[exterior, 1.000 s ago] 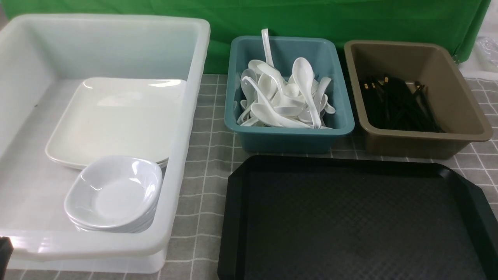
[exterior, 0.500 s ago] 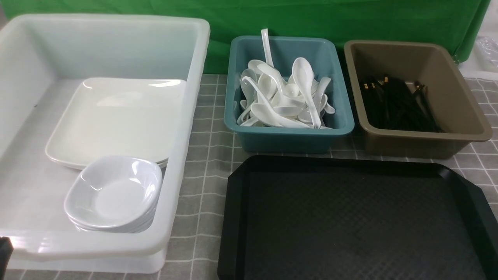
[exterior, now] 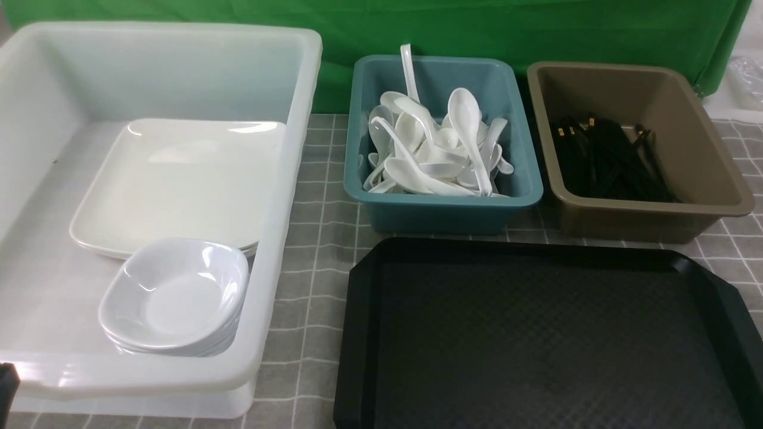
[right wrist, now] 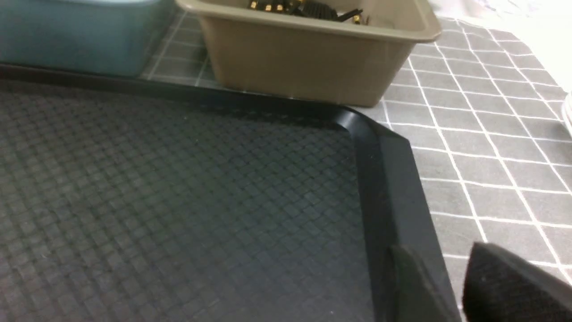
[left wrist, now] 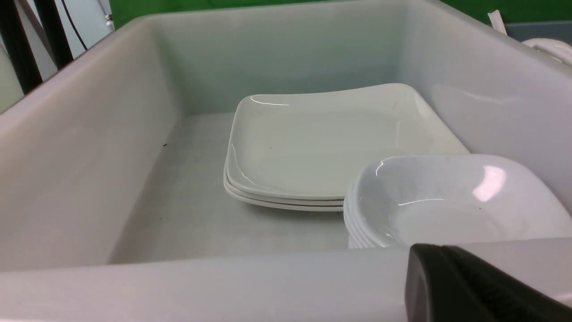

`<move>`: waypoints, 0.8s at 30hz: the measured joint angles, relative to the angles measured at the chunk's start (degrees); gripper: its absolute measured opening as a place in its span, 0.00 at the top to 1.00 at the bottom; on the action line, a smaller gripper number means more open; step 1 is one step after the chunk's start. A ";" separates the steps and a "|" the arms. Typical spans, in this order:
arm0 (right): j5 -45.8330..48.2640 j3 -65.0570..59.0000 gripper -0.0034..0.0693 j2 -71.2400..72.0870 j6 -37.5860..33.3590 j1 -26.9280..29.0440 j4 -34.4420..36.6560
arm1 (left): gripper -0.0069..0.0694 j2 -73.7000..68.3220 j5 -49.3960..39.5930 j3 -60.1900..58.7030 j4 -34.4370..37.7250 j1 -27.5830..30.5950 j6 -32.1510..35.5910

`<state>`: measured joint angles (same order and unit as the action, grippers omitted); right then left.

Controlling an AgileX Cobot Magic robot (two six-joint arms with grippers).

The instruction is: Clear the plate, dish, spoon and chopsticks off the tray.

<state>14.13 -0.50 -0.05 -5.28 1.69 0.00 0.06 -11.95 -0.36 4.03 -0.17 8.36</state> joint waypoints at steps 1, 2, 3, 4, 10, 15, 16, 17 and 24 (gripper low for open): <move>0.00 0.00 0.63 0.00 0.00 0.00 0.00 | 0.91 0.00 0.00 0.00 0.00 0.00 0.00; 0.00 0.00 0.63 0.00 0.00 0.00 0.00 | 0.91 0.00 0.00 0.00 -0.07 0.00 0.00; 0.00 0.00 0.63 0.00 0.00 0.00 0.00 | 0.90 0.00 0.00 0.00 -0.07 0.00 0.00; 0.00 0.00 0.63 0.00 0.00 0.00 0.00 | 0.91 0.00 0.00 0.00 -0.07 0.00 0.00; 0.00 0.00 0.63 0.00 0.10 0.00 0.00 | 0.91 0.00 0.00 0.00 -0.19 0.00 0.29; 0.00 0.00 0.63 0.00 0.10 0.00 0.00 | 0.90 0.00 0.00 0.00 -0.19 0.00 0.64; 0.00 0.00 0.63 0.00 0.10 0.00 0.00 | 0.90 0.00 0.00 0.00 -0.19 0.00 0.70; 0.00 0.00 0.63 0.00 0.10 0.00 0.00 | 0.90 0.00 0.00 0.00 -0.19 0.00 0.70; 0.00 0.00 0.63 0.00 0.10 0.00 0.00 | 0.90 0.00 0.00 0.00 -0.19 0.00 0.65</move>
<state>14.13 -0.50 -0.05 -5.18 1.69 0.00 0.06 -11.95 -0.36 3.85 -0.17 9.01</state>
